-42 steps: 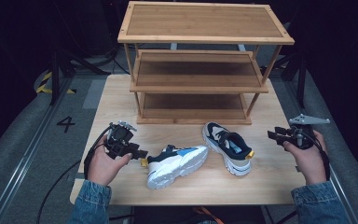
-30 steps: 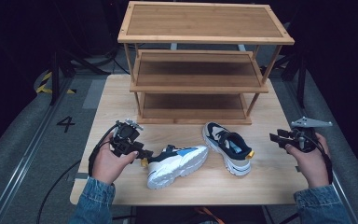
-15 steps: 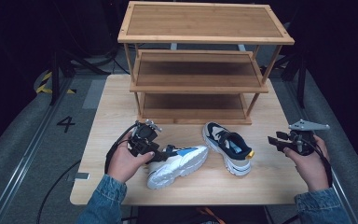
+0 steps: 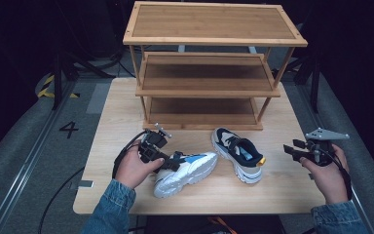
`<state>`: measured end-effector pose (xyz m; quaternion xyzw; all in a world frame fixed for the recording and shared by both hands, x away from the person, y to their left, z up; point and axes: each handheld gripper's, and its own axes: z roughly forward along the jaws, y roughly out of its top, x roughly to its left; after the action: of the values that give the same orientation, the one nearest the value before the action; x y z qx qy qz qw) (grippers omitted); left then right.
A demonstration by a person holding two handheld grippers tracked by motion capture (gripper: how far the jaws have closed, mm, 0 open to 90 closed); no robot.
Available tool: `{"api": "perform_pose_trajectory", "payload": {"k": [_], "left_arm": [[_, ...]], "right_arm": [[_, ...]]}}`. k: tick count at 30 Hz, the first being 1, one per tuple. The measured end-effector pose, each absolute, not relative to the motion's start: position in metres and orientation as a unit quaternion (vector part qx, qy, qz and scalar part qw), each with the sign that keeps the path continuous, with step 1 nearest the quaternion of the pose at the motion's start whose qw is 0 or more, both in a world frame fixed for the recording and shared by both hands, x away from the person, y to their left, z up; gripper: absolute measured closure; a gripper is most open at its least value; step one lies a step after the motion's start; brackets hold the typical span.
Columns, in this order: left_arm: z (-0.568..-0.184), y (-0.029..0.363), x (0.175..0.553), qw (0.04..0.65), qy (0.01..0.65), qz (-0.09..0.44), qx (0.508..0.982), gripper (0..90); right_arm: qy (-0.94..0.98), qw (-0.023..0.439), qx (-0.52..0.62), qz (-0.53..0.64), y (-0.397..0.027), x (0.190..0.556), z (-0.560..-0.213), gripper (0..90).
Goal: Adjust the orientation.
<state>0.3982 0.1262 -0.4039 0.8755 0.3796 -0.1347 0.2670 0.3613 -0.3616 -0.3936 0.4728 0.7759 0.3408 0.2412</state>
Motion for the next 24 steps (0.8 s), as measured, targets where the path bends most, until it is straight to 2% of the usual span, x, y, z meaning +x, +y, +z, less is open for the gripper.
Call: {"api": "perform_pose_trajectory", "payload": {"k": [6,14,24], "left_arm": [[-0.404,0.125,0.399,0.268,0.376,-0.142,0.876,43.2],[-0.394,0.129,0.393,0.293,0.359,-0.151,0.873,64.3],[-0.381,0.121,0.377,0.321,0.309,-0.16,0.881,82.2]], "right_arm": [[0.776,0.244,0.471,0.341,-0.361,0.36,-0.393,54.4],[0.775,0.249,0.47,0.342,-0.362,0.361,-0.393,54.4],[0.776,0.248,0.467,0.345,-0.359,0.364,-0.393,54.4]]}}
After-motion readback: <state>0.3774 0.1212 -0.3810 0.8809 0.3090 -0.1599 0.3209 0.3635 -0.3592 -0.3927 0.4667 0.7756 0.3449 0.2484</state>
